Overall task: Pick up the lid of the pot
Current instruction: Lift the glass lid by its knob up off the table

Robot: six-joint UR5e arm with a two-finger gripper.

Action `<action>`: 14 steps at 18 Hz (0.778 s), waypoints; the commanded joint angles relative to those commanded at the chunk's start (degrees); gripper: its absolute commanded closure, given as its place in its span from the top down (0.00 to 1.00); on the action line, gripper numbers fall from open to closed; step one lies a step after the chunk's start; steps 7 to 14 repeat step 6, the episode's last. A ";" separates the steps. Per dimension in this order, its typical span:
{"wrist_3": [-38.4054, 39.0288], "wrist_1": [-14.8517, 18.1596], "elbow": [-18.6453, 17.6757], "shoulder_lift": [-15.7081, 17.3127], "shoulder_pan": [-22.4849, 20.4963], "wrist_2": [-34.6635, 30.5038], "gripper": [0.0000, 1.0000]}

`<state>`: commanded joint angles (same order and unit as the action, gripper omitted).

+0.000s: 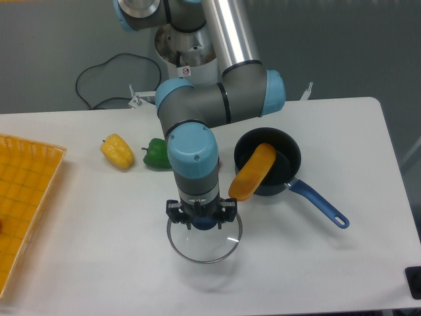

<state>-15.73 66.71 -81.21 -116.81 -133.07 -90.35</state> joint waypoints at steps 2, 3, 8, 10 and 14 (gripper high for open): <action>-0.09 0.00 -0.17 0.00 0.00 0.00 0.51; 0.00 0.00 -0.26 0.00 0.00 0.00 0.51; 0.00 0.00 -0.35 0.00 0.00 0.00 0.51; 0.00 0.00 -0.35 0.00 0.00 0.00 0.51; 0.00 0.00 -0.35 0.00 0.00 0.00 0.51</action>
